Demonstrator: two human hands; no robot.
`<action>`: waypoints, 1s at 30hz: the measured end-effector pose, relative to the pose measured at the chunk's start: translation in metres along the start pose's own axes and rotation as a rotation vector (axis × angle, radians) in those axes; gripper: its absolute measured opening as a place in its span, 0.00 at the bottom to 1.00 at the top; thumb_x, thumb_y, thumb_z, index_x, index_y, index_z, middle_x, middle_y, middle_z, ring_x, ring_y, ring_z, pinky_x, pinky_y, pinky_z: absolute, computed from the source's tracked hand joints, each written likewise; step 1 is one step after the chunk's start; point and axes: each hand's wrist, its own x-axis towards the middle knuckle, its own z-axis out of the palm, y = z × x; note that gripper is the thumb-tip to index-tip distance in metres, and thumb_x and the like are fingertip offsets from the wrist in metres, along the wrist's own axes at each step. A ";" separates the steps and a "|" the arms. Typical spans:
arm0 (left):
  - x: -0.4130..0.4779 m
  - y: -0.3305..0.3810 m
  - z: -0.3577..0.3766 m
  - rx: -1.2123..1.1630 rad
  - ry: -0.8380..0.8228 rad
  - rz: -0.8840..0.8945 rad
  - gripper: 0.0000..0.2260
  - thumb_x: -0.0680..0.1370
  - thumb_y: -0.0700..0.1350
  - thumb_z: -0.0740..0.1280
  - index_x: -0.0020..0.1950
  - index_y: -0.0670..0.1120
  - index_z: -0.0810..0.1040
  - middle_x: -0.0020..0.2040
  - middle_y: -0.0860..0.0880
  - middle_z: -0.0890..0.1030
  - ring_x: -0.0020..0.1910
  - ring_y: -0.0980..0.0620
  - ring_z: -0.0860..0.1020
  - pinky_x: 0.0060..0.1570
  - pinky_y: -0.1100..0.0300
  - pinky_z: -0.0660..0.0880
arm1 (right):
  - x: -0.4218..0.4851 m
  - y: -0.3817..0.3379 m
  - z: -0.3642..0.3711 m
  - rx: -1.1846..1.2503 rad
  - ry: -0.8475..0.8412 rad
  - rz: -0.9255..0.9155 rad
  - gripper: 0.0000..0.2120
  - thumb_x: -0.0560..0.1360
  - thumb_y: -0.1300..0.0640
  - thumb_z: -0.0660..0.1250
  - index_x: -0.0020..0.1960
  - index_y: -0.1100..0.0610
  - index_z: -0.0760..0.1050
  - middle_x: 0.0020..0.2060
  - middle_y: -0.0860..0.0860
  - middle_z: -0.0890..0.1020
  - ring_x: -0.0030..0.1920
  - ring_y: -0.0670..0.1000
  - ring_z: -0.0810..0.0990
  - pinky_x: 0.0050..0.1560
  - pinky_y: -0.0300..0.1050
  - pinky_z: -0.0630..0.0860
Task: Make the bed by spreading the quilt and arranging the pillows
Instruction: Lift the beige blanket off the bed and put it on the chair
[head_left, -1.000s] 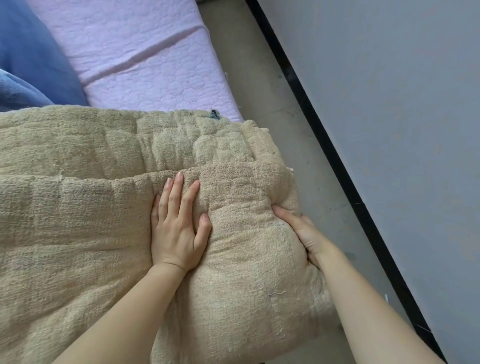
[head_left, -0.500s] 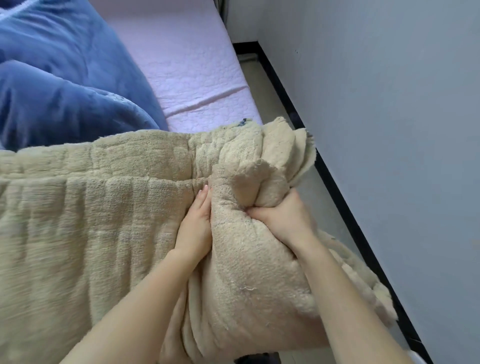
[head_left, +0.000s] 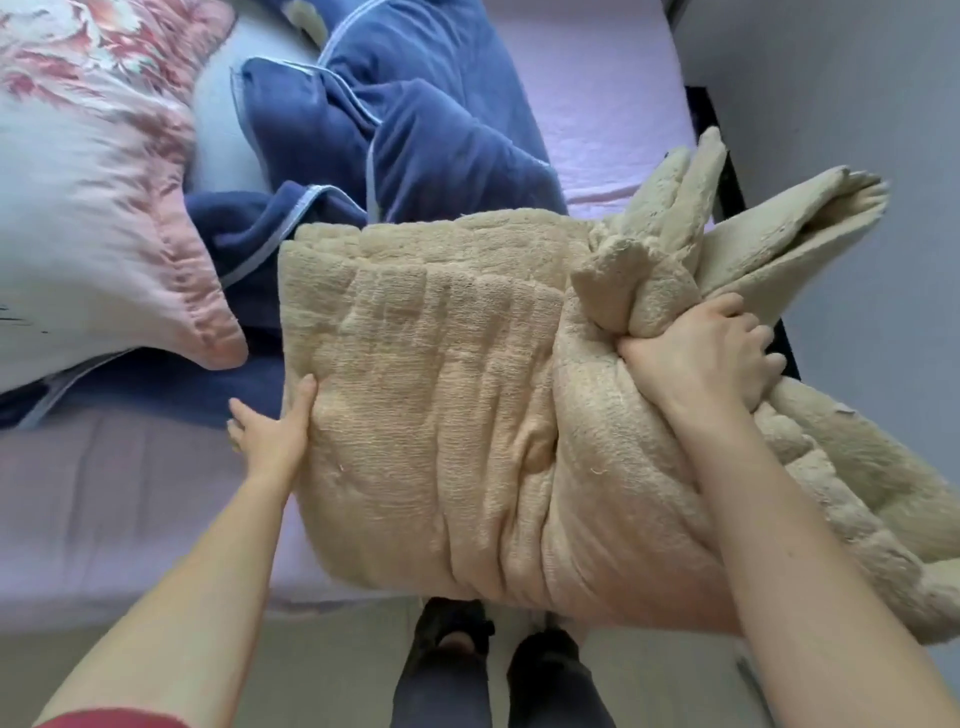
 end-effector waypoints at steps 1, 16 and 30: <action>0.015 -0.005 -0.003 -0.016 -0.143 -0.030 0.52 0.67 0.72 0.66 0.79 0.47 0.47 0.79 0.44 0.54 0.76 0.42 0.57 0.73 0.44 0.57 | 0.001 -0.001 0.003 -0.012 0.014 0.004 0.44 0.63 0.35 0.71 0.65 0.66 0.63 0.63 0.64 0.73 0.65 0.63 0.70 0.60 0.57 0.66; -0.007 -0.001 0.027 -0.044 -0.515 0.035 0.32 0.60 0.72 0.69 0.51 0.49 0.85 0.48 0.50 0.86 0.51 0.49 0.82 0.56 0.52 0.74 | 0.026 0.048 0.047 0.129 -0.105 0.152 0.50 0.59 0.33 0.74 0.65 0.68 0.62 0.63 0.67 0.74 0.65 0.66 0.71 0.62 0.61 0.69; -0.229 -0.018 -0.046 -0.038 -0.037 0.125 0.41 0.60 0.75 0.62 0.53 0.40 0.78 0.53 0.44 0.80 0.52 0.42 0.77 0.57 0.48 0.73 | -0.037 0.140 -0.067 0.643 -0.205 -0.163 0.27 0.62 0.42 0.75 0.54 0.59 0.79 0.48 0.56 0.83 0.50 0.60 0.80 0.48 0.51 0.77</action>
